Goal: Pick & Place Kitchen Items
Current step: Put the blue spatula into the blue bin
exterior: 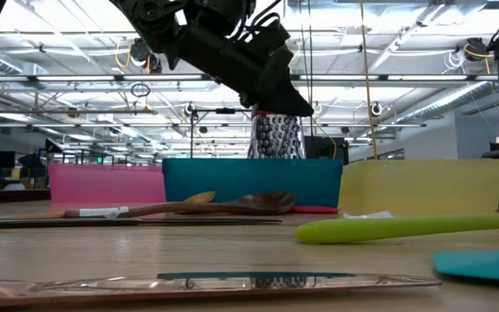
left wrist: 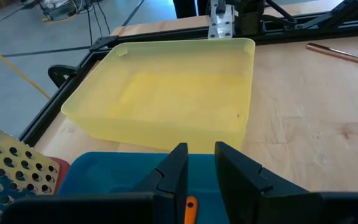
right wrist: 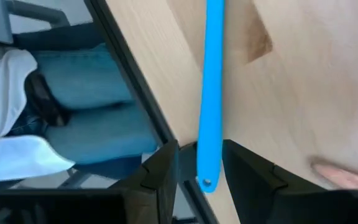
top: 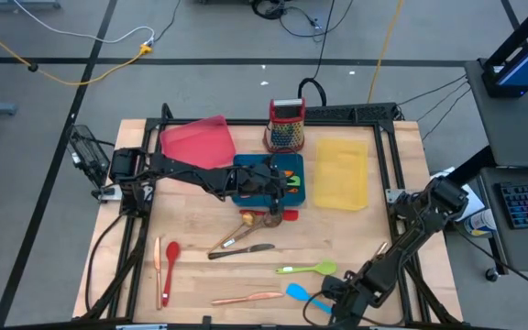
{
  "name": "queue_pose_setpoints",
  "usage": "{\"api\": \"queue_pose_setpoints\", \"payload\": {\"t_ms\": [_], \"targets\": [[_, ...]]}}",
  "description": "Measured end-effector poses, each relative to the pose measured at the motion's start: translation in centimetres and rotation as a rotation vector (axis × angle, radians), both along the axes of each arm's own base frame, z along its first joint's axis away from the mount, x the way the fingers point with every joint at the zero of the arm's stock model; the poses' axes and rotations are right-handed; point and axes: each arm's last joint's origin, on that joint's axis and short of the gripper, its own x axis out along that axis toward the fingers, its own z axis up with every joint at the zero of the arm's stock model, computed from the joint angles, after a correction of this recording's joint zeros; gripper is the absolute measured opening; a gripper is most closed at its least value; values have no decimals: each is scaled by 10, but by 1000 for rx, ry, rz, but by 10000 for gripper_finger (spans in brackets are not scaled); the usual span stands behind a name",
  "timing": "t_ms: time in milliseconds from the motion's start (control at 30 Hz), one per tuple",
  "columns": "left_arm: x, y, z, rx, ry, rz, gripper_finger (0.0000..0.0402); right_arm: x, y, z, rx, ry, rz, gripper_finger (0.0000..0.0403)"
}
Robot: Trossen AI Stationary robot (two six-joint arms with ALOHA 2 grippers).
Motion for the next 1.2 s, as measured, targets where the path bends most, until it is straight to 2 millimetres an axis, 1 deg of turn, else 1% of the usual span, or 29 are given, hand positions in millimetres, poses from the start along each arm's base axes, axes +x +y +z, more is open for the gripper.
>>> {"api": "queue_pose_setpoints", "payload": {"t_ms": [200, 333, 500, 767, 933, 1000, 1100, 1200], "targets": [[0, 0, 0, 1, 0, 1, 85, 1, -1, 0, -44, -52, 18, 118], [0, 0, 0, 1, 0, 1, 85, 2, 1, -9, -62, -40, 47, 118], [0, 0, 0, -4, 0, 3, 85, 5, 8, -22, -20, -17, 115, 118], [0, 0, 0, -25, -2, 12, 85, 3, 5, -25, -63, 3, 126, 118], [0, 0, 0, -27, -2, 13, 85, 9, 10, -22, -37, -99, 129, 118], [0, 0, 0, -27, -2, 13, 85, 9, 10, -21, -39, -108, 138, 118], [0, 0, 0, -31, -3, 14, 85, 8, 9, -24, -62, -89, 145, 118], [0, 0, 0, -30, -3, 14, 85, 8, 9, -32, -78, -70, 148, 118]]}}
